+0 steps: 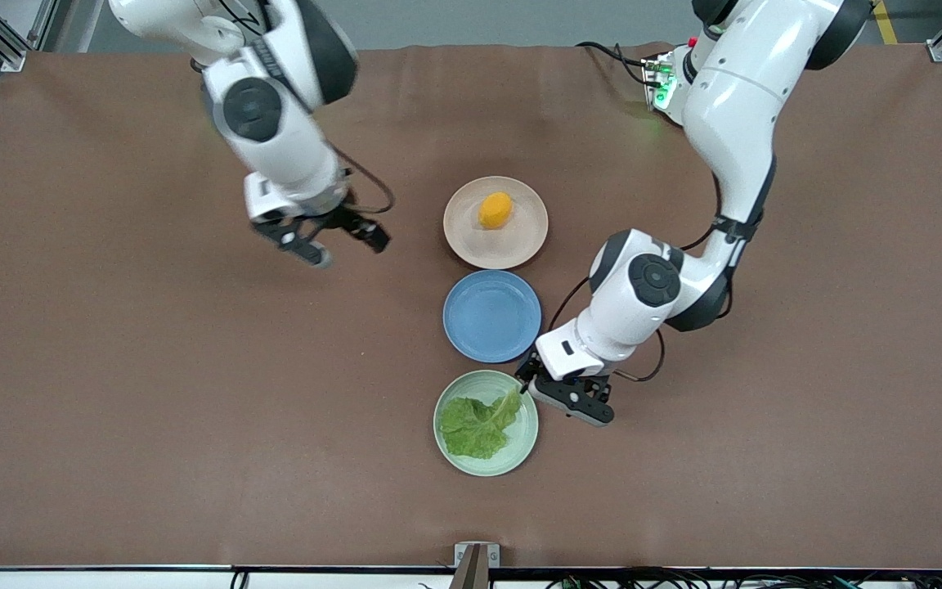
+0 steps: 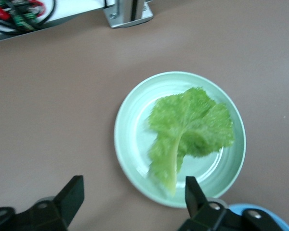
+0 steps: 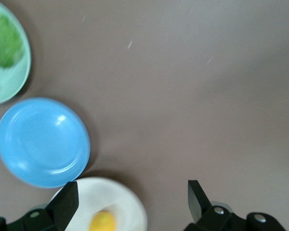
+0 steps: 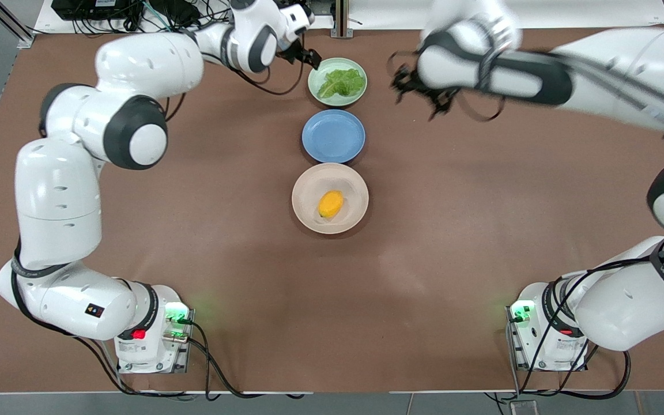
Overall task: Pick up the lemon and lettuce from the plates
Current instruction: 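Reach the right gripper to the lemon while the left gripper reaches the lettuce, then close the right gripper on the lemon while the left gripper grasps the lettuce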
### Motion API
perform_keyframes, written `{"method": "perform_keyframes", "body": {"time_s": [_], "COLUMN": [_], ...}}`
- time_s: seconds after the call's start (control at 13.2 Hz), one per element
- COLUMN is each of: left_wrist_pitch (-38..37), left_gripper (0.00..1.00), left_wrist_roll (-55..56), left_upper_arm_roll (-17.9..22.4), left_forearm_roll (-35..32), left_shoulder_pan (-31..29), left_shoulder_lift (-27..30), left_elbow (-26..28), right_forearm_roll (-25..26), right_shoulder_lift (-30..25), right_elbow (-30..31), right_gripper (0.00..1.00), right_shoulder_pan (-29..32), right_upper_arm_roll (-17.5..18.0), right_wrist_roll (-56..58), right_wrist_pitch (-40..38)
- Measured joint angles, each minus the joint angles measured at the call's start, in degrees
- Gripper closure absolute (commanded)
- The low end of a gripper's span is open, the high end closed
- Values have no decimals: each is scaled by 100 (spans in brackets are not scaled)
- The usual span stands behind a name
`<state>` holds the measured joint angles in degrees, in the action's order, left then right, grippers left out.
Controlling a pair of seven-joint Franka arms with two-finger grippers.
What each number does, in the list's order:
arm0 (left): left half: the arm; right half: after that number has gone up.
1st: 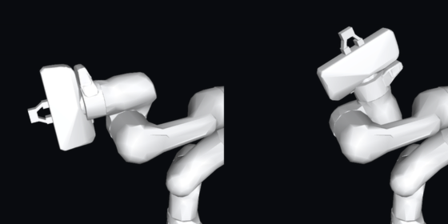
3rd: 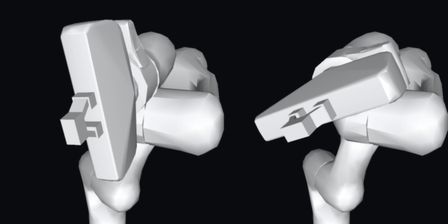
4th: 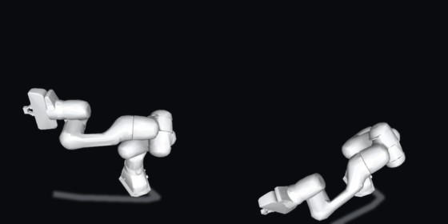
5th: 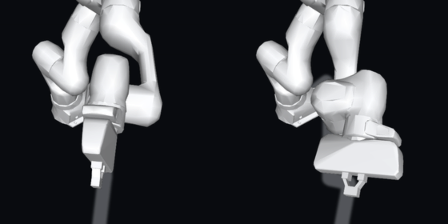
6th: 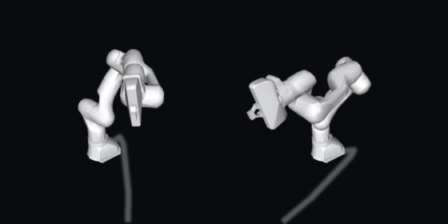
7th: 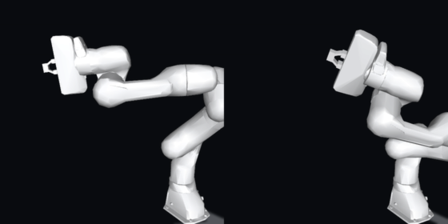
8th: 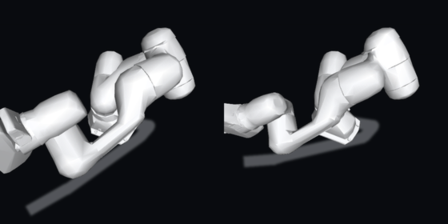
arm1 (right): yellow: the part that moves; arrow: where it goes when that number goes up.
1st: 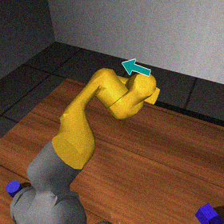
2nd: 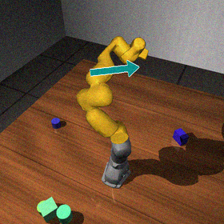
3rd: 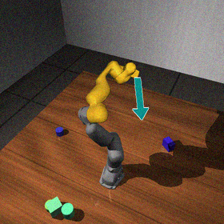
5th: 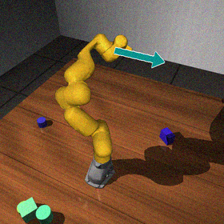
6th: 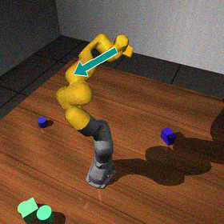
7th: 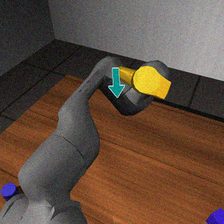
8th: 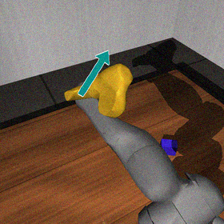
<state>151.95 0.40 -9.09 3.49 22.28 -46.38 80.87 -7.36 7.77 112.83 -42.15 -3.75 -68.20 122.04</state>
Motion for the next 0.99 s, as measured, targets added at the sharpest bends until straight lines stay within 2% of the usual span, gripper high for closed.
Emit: {"method": "perform_keyframes", "body": {"time_s": [0.38,0.46,0.61,0.91,0.99], "left_wrist_pitch": [1299,1486,1635,1655,1655], "left_gripper": [24,29,42,47,53], "left_wrist_roll": [-7,-7,-15,-194,-222], "left_upper_arm_roll": [-6,0,15,164,186], "left_forearm_roll": [0,0,0,-20,-21], "left_shoulder_pan": [279,343,444,552,558], "left_shoulder_lift": [-605,-731,-905,-974,-987], "left_elbow": [-11,-13,-23,-50,-51], "right_forearm_roll": [42,82,191,205,205], "right_shoulder_lift": [1236,1497,1966,2499,2536], "right_elbow": [55,-11,-283,-716,-738], "right_gripper": [0,0,0,0,0], "right_shoulder_pan": [-1434,-1606,-1811,-2058,-2114], "right_upper_arm_roll": [-17,-24,-39,-53,-52], "right_wrist_roll": [-1691,-1940,-2351,-2631,-2677], "right_wrist_pitch": [1409,1545,1617,1606,1605]}}
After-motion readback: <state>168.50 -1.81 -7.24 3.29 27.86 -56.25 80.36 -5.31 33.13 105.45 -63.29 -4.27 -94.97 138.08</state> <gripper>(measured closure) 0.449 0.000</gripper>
